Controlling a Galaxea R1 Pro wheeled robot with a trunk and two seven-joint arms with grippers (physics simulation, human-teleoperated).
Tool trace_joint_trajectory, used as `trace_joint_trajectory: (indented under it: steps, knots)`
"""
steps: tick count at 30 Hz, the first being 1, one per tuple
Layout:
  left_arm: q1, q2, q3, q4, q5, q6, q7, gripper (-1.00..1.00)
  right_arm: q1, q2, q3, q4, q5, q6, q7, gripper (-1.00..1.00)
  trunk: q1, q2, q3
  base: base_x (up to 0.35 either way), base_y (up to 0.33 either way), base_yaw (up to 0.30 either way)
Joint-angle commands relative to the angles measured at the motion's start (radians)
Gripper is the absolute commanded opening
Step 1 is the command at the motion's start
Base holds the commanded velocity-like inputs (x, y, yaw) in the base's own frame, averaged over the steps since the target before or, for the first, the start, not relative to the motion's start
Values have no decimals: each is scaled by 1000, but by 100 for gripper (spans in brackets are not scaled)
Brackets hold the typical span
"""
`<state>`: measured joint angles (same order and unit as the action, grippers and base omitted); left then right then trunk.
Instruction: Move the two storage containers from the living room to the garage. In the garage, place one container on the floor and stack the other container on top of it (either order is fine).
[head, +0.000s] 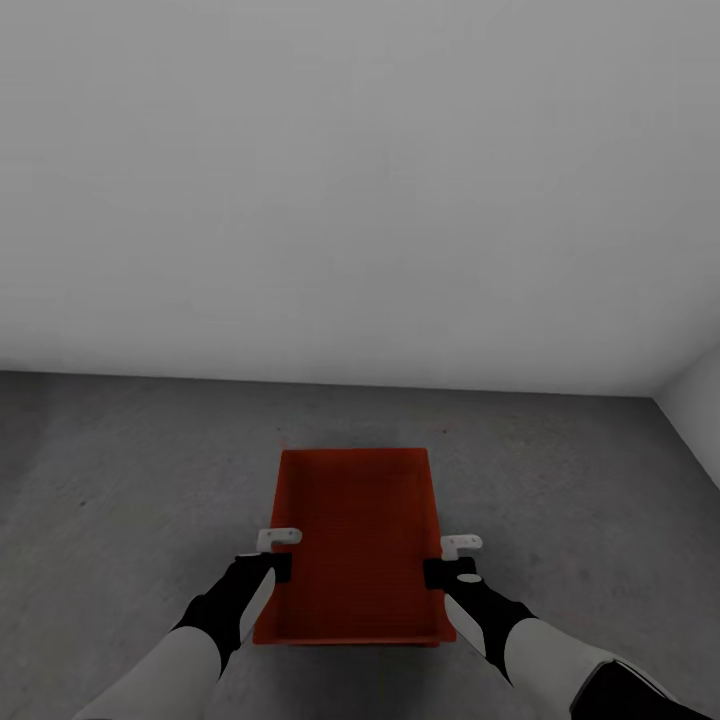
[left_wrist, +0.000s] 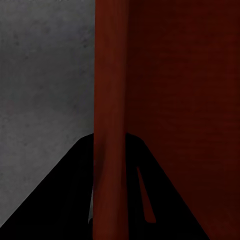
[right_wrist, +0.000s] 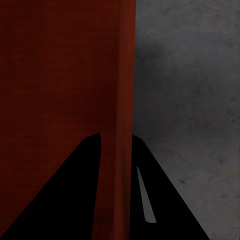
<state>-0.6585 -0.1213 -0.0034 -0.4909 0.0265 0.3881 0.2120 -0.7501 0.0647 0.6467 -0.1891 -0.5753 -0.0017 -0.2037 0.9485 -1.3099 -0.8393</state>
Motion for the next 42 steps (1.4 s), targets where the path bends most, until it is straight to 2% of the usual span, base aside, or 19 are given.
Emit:
trace_joint_trajectory:
  steps: [1,42]
  knots:
    - [0,5,0,11,-14,9,9,-100,-2,-23,-33,-3,14,-12,-31,-100,0,0,0,0,0,0]
    - [0,6,2,8,-14,8,8,-100,-2,-23,-33,-3,14,-12,-31,-100,0,0,0,0,0,0]
